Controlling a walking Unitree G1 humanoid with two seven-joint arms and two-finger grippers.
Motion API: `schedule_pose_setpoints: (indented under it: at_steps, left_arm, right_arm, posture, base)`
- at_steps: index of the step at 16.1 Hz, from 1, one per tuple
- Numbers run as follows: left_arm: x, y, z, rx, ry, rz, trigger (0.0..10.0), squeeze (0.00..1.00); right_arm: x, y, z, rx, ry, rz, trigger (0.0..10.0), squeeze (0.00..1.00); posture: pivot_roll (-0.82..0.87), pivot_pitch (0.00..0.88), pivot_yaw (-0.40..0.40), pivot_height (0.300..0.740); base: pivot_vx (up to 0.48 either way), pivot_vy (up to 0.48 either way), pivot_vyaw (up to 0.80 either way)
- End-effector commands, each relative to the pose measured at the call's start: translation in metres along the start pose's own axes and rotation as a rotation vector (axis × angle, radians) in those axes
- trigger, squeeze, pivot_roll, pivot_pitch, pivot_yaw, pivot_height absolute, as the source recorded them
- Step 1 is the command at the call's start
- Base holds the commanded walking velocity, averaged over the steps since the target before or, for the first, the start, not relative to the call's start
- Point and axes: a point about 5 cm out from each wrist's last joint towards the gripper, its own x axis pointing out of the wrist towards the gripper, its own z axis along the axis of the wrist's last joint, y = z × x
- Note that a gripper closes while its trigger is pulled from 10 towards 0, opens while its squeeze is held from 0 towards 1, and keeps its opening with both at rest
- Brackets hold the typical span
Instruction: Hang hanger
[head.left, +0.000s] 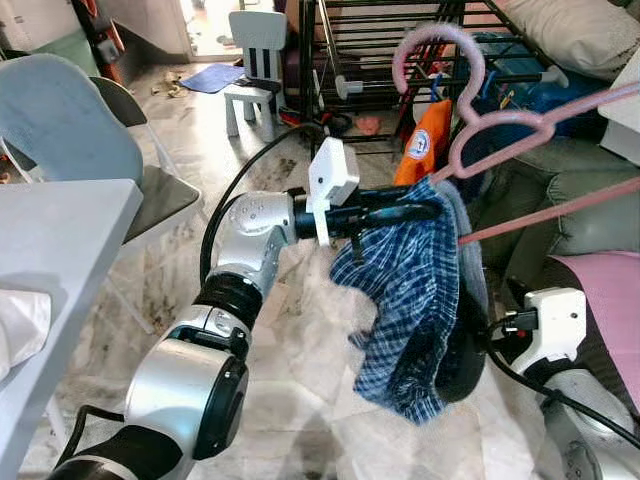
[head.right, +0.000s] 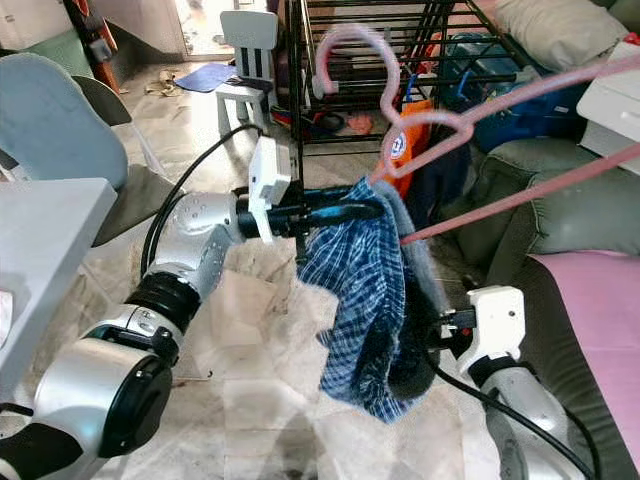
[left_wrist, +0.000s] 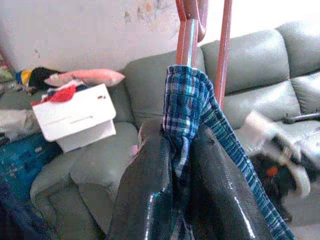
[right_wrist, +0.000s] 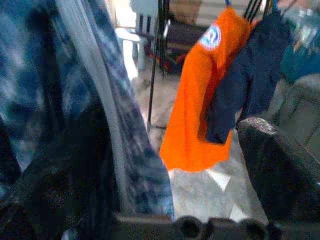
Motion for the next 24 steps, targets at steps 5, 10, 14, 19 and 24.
schedule_pose_setpoints:
  at_steps: [5, 10, 14, 19, 24]
  left_arm:
    - [0.011, 0.016, 0.036, 0.048, -0.114, 0.033, 0.0, 0.00]
    - [0.008, 0.025, 0.054, 0.057, -0.161, 0.081, 0.0, 0.00]
    - [-0.004, 0.024, 0.044, 0.092, -0.088, 0.095, 0.0, 0.00]
    - [-0.043, 0.006, -0.018, -0.035, 0.171, 0.109, 0.0, 0.00]
    - [-0.070, -0.029, -0.063, -0.167, 0.398, -0.068, 0.0, 0.00]
  right_arm:
    - [-0.009, 0.006, -0.039, 0.125, 0.203, -0.016, 10.0, 0.00]
    - [-0.030, -0.025, -0.061, 0.258, 0.295, -0.212, 4.6, 0.00]
    - [-0.050, -0.059, -0.054, 0.277, 0.271, -0.372, 0.0, 0.00]
    - [-0.060, -0.123, 0.006, 0.070, 0.111, -0.612, 0.0, 0.00]
    - [-0.045, -0.136, 0.060, 0.025, -0.067, -0.669, 0.0, 0.00]
  posture:
    - [-0.06, 0.000, 0.010, 0.740]
    - [-0.07, 0.000, -0.003, 0.740]
    - [-0.07, 0.000, -0.002, 0.740]
    - [-0.07, 0.000, 0.004, 0.740]
    - [-0.07, 0.000, -0.004, 0.740]
  base:
    - [0.000, 0.000, 0.00]
    - [0.000, 0.000, 0.00]
    - [0.000, 0.000, 0.00]
    - [0.000, 0.000, 0.00]
    - [0.000, 0.000, 0.00]
